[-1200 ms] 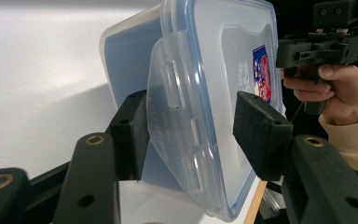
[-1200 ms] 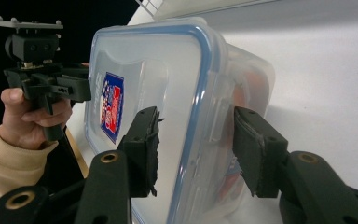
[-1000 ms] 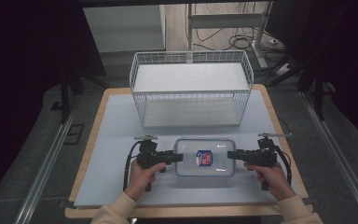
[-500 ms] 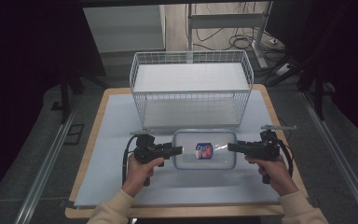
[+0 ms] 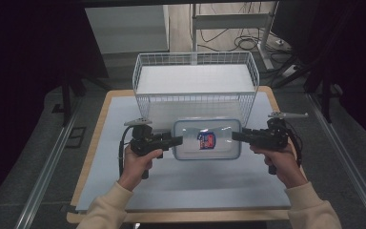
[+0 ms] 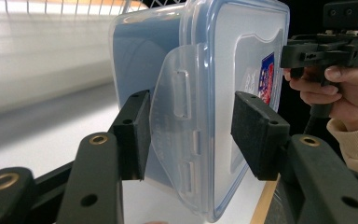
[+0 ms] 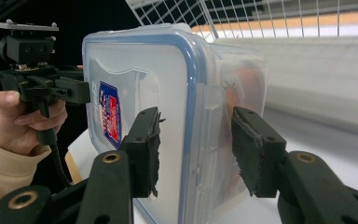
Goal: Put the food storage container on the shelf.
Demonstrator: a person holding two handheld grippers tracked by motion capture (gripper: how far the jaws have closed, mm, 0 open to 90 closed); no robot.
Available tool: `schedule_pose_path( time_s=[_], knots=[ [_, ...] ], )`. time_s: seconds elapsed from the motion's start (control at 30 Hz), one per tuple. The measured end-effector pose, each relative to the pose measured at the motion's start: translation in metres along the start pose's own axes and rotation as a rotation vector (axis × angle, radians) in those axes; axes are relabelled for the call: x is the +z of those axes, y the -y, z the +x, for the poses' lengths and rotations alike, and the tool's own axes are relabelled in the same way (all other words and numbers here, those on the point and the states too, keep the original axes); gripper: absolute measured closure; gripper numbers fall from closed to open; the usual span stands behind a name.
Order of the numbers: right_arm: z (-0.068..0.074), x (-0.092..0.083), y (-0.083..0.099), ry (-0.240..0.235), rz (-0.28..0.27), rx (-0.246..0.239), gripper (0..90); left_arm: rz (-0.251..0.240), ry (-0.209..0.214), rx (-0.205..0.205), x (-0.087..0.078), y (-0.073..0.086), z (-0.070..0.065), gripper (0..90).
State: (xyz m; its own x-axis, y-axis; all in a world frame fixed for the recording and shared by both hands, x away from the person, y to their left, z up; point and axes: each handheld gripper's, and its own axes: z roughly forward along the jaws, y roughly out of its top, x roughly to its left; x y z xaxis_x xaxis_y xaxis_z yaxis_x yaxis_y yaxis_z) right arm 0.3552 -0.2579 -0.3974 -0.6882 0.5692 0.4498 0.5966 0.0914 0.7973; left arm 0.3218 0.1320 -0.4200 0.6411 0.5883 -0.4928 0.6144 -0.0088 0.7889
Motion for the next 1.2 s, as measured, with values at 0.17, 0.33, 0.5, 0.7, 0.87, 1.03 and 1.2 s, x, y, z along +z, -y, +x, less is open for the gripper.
schedule_pose_path(
  time_s=[0.17, 0.33, 0.5, 0.7, 0.87, 1.03, 1.2],
  knots=[
    [0.004, -0.003, -0.016, 0.000, -0.015, -0.026, 53.1, -0.021, -0.004, 0.022, -0.006, -0.016, -0.003, 48.9],
    [0.007, -0.004, -0.034, -0.003, -0.037, -0.044, 53.1, -0.041, -0.004, 0.035, -0.010, -0.035, -0.005, 49.1],
    [0.009, -0.004, -0.055, -0.004, -0.060, -0.062, 53.1, -0.057, -0.006, 0.057, -0.014, -0.056, -0.005, 49.2],
    [0.010, -0.002, -0.078, 0.001, -0.070, -0.081, 53.1, -0.068, -0.001, 0.059, -0.016, -0.076, -0.001, 49.4],
    [0.007, 0.003, -0.093, 0.007, -0.068, -0.081, 53.0, -0.073, -0.005, 0.066, -0.016, -0.090, 0.006, 49.4],
    [0.002, 0.012, -0.112, 0.016, -0.077, -0.081, 53.0, -0.076, 0.007, 0.050, -0.013, -0.109, 0.020, 49.5],
    [-0.003, 0.018, -0.127, 0.018, -0.081, -0.079, 53.0, -0.080, 0.011, 0.041, -0.012, -0.124, 0.029, 49.6]
  ],
)
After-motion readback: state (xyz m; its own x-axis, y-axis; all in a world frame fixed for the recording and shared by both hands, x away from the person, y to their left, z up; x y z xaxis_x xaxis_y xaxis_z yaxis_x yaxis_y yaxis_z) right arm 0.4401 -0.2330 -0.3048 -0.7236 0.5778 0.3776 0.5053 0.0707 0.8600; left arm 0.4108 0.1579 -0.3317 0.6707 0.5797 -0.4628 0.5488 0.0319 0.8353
